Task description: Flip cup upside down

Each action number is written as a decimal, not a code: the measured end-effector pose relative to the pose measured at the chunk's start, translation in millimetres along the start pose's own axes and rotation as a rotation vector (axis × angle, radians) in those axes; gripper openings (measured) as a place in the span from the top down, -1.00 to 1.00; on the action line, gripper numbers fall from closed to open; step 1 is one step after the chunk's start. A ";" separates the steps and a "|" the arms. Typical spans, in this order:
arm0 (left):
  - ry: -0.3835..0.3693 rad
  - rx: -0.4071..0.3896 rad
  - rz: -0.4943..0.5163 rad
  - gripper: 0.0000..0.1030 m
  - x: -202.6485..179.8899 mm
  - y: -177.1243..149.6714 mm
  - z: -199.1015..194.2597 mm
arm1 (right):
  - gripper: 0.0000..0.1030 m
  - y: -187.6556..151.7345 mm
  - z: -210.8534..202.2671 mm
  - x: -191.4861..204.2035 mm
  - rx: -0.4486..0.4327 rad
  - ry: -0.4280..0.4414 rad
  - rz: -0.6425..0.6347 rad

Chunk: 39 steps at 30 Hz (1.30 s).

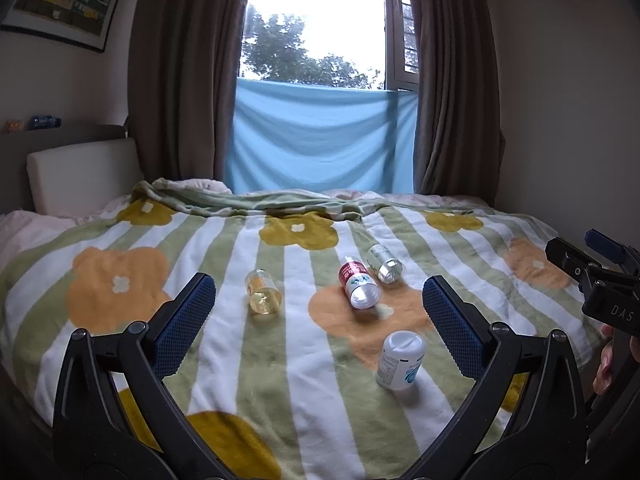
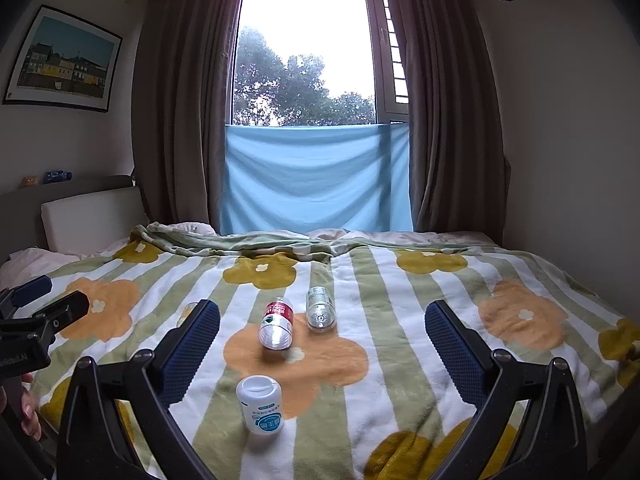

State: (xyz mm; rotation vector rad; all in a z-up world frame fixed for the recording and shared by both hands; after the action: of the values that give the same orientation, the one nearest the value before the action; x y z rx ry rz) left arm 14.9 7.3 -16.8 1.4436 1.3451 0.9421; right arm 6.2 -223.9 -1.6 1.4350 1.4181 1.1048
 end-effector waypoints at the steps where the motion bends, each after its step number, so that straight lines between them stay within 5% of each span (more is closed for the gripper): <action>1: 0.000 0.000 0.001 -1.00 0.4 -0.3 -0.4 | -0.99 -0.3 0.2 -0.2 0.000 -0.001 -0.001; 39: -0.001 0.009 0.042 -1.00 -9.8 -5.7 5.5 | -0.99 0.3 -0.8 3.8 0.004 0.004 -0.009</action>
State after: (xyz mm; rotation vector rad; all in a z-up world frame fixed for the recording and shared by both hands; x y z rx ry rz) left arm 17.3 -3.2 -23.3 1.4837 1.3243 0.9629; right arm 5.5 -220.2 -0.9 1.4290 1.4290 1.1006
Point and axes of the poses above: each gripper's, at about its wrist camera, not at the fingertips, and z roughly the way its jaws point, x to its left, y to its top, the point moved 2 cm from there along z, roughly the way its jaws point, and after that the axes turned 3 degrees about -y, right-handed, at the moved point
